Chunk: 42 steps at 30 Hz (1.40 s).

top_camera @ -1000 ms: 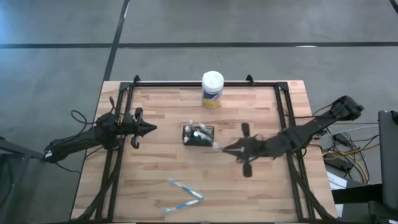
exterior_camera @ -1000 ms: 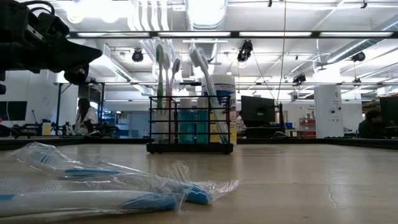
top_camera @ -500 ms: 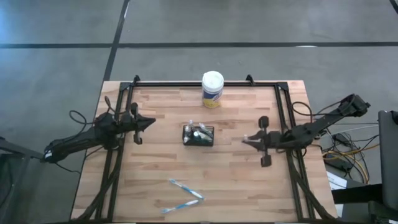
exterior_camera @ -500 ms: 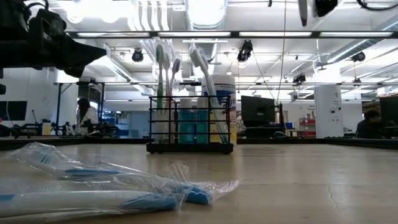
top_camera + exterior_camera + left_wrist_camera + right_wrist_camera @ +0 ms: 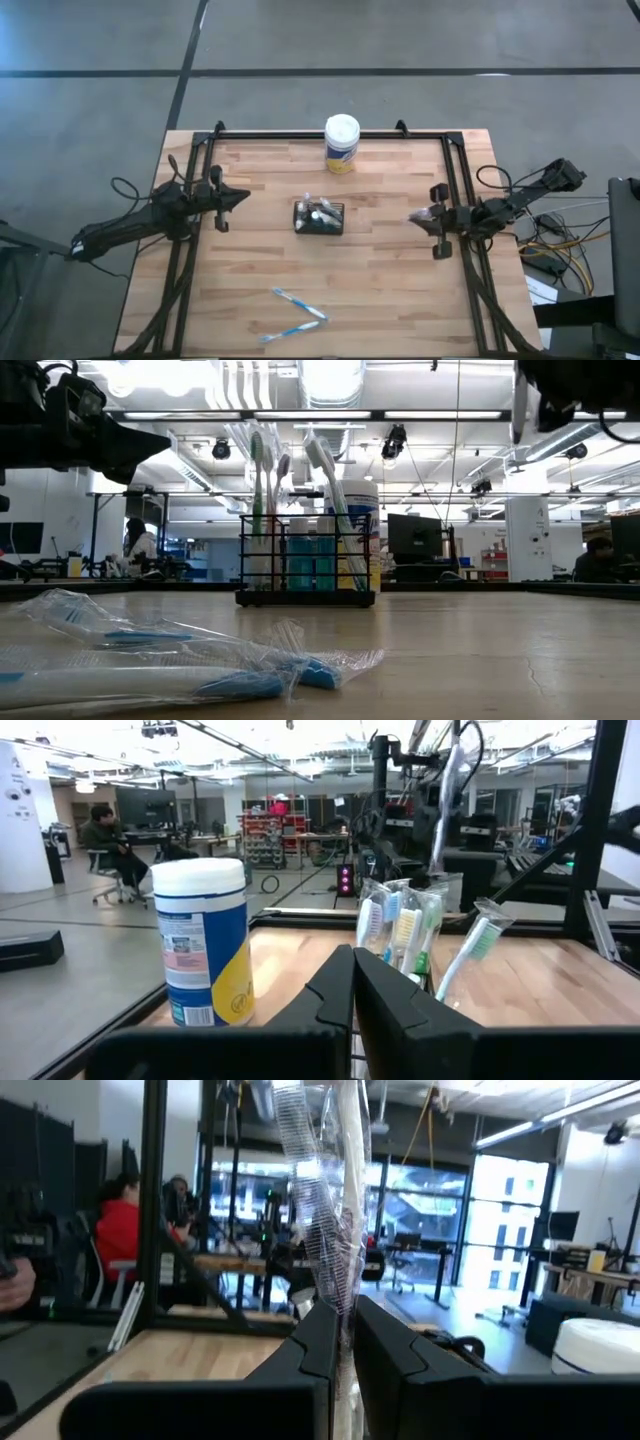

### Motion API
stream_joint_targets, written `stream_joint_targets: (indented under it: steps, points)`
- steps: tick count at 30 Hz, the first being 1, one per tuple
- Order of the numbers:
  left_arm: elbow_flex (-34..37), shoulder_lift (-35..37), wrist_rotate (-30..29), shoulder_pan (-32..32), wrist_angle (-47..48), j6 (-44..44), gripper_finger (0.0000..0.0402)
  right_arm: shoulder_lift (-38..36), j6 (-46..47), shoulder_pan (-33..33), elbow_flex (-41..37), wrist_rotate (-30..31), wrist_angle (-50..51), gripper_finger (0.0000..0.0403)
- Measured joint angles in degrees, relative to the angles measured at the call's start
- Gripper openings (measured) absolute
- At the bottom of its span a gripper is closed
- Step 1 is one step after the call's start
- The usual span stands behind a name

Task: Pick & Place toothbrushing station
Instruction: Put the violet toothbrush into the black wire organizer

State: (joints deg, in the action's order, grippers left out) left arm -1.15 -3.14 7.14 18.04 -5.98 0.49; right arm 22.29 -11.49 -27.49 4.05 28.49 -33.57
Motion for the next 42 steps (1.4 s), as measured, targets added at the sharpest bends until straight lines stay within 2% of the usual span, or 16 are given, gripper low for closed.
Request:
stream_joint_targets:
  steps: [3, 7, 14, 19, 34, 42]
  points:
    - [-0.1, 0.0, 0.0, 0.0, 0.0, -0.6, 0.0014, -5.7, -0.1, 0.0, -3.1, 0.0, 0.0, 0.0018]
    - [-0.8, 0.0, 0.0, 0.0, -0.2, -0.6, 0.0014, -12.2, -0.6, 0.0, -3.5, -0.1, 4.7, 0.0018]
    - [-0.9, 0.0, 0.0, 0.0, 0.0, -0.1, 0.0014, -18.0, -3.8, 0.0, -3.5, 0.4, 8.0, 0.0018]
    - [-0.7, 0.0, 0.2, 0.0, 0.0, -0.1, 0.0014, -18.5, -3.8, 0.0, -3.5, 1.7, 10.8, 0.0018]
    - [-0.7, 0.0, 0.5, 0.0, 0.2, 0.0, 0.0014, -17.9, -4.1, 0.0, -3.5, 1.7, 10.6, 0.0018]
    - [-0.6, 0.0, 0.5, 0.0, 2.3, -1.1, 0.0014, -16.7, -6.4, 0.0, -2.6, 1.7, 1.3, 0.0018]
